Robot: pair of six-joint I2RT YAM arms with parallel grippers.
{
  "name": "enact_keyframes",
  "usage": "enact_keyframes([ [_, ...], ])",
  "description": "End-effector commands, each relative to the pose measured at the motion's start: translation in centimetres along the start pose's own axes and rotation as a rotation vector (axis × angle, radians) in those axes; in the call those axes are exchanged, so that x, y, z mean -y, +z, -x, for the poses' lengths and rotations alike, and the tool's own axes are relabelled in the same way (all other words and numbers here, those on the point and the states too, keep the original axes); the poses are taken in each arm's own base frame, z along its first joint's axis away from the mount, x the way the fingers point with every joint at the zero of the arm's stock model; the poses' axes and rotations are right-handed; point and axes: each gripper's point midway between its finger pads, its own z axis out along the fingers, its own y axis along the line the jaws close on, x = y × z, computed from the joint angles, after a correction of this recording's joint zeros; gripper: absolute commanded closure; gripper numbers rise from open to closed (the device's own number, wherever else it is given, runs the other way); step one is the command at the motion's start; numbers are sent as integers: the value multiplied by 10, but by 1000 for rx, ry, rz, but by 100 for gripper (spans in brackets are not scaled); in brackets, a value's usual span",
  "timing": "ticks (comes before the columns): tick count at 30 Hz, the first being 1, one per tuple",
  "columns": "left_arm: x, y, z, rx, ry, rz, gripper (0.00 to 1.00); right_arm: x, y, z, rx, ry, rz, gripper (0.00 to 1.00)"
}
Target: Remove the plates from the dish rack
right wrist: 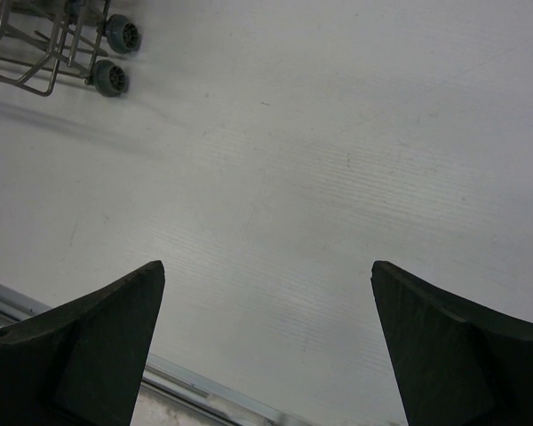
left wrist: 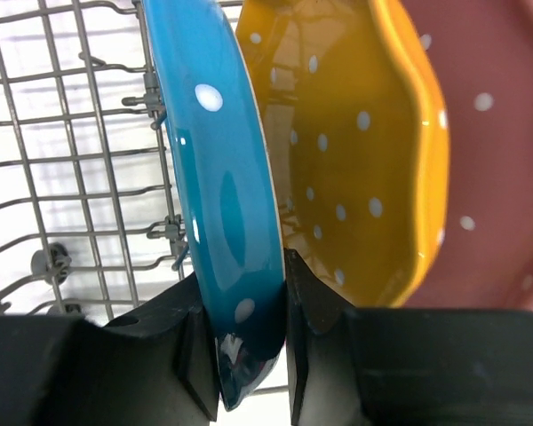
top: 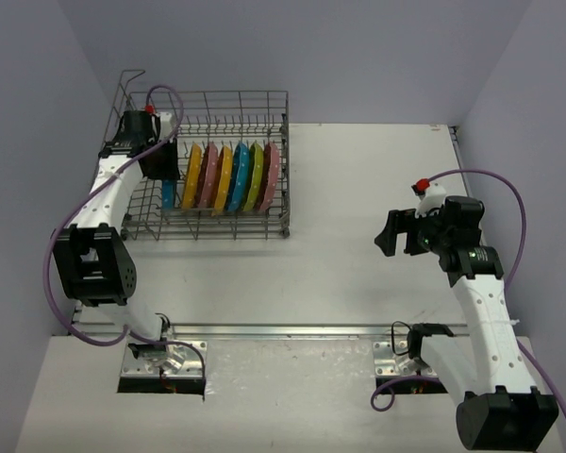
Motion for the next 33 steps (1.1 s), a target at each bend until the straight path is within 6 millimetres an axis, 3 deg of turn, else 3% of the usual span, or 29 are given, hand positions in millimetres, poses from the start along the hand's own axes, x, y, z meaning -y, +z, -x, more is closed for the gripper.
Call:
enact_keyframes([
  [1,-10,-73,80,256,13,73,100,-5,-6,21,68,-3,13,1],
  [4,-9,-90,97,291,20,73,100,-5,-7,23,62,3,16,1],
  [7,-2,-121,126,349,40,49,100,-10,-9,30,63,15,36,1],
  [11,8,-155,149,426,88,8,100,-16,-14,40,84,29,57,1],
  [14,18,-180,156,501,188,-9,100,-19,-19,51,101,42,60,1],
  [15,25,-183,154,519,254,-4,100,-19,-19,54,101,45,62,1],
  [17,41,-214,159,624,388,36,100,-22,-25,65,115,50,63,1],
  [20,66,-237,156,705,604,89,100,-25,-32,80,137,53,69,1],
  [23,85,-259,146,790,797,105,100,-37,-40,94,149,43,124,1],
  [27,113,-273,113,862,1052,87,100,-61,-52,115,130,67,244,1],
  [31,135,-266,66,924,1385,80,100,-85,-54,135,82,164,399,1],
  [33,143,-247,37,954,1582,80,100,-93,-49,141,46,235,468,1],
])
